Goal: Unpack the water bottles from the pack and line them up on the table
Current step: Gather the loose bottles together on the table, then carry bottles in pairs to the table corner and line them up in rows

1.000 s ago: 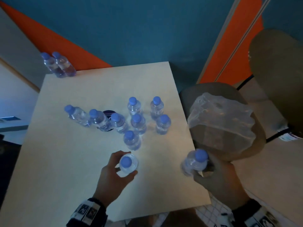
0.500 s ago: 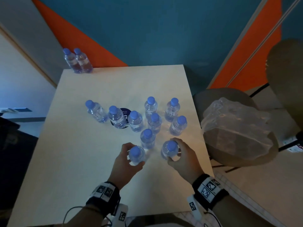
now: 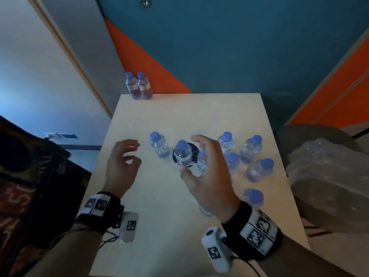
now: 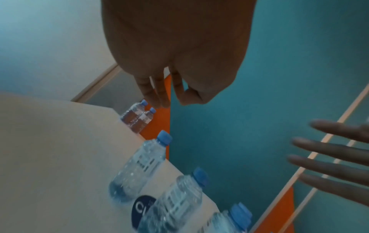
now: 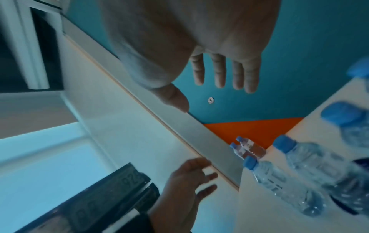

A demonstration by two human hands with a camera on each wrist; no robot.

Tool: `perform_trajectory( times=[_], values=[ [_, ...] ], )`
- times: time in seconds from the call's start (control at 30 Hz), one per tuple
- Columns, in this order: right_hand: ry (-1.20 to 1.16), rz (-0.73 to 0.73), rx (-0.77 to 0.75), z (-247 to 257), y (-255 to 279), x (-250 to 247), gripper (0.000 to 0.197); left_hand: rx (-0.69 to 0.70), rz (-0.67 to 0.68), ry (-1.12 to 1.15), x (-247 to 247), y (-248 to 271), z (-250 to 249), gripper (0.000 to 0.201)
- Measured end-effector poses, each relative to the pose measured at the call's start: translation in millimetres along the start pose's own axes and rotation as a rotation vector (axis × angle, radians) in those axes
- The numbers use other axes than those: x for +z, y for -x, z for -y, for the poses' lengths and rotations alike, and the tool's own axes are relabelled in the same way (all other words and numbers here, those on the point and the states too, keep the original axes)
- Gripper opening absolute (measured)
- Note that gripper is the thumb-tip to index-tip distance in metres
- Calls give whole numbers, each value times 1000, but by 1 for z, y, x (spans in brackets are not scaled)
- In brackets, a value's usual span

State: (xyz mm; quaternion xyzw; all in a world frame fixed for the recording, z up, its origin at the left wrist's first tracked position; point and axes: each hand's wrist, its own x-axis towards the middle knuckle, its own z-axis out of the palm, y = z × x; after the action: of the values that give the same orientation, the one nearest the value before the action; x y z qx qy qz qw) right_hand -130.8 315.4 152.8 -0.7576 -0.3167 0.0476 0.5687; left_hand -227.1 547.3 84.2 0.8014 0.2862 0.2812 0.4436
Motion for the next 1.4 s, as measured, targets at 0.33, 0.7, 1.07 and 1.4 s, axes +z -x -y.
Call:
perform_trajectory(
  times=[0.33,0.7,1.07,1.4],
  values=[
    [497,145,597,-103,-77,131,86,67,584,-220,57,-103,71,98],
    [356,-56,470,-124,-89,152,64,-90,260,94,41,-95,107,56],
    [99,3,275,-119,-246,244,52,-124,-83,151,-6,-252,137,62],
    [234,79,264,-172,-349,306,30,-160,28,52,28,-348,186,55]
  ],
)
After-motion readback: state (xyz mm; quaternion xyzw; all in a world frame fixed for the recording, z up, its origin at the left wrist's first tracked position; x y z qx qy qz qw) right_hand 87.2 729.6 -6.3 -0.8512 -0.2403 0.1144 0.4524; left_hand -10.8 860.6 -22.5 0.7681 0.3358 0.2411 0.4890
